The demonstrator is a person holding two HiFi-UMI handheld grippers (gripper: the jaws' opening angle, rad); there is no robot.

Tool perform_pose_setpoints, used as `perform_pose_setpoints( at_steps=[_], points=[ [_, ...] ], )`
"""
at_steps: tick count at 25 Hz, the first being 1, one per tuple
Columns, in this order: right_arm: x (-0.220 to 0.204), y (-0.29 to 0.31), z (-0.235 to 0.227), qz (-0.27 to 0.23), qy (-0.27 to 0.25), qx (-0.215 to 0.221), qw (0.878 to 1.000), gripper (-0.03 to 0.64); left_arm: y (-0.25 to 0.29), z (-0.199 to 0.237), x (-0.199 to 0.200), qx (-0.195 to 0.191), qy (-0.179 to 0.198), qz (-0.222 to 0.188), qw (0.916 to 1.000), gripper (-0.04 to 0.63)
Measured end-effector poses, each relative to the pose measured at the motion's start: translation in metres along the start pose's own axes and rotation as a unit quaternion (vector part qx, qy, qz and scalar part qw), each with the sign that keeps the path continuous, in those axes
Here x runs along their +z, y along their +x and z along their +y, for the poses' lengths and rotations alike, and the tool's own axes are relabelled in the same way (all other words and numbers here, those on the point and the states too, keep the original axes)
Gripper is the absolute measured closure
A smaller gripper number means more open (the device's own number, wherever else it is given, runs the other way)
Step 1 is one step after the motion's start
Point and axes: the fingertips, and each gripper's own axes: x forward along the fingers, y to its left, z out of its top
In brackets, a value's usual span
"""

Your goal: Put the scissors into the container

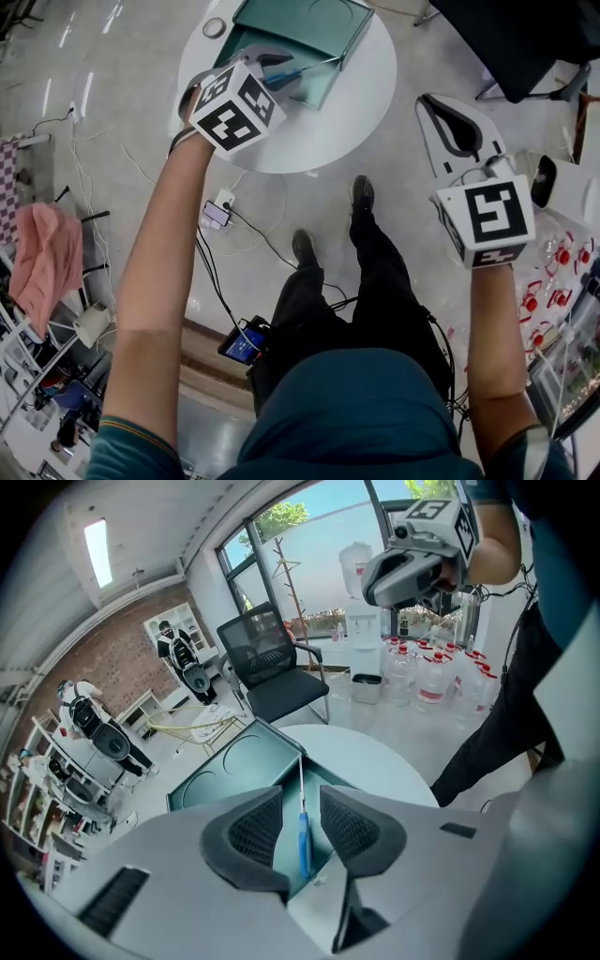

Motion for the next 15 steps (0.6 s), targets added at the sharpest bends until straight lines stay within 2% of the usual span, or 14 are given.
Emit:
perform_pose_setpoints(
  at_steps=[15],
  points=[
    [0.073,-0.058,0.018,-0.035,-0.02,-0.017,0.999,0.578,-0.125,-0.002,0.064,0.029,0.0,-0.06,0.9978,0.465]
  ],
)
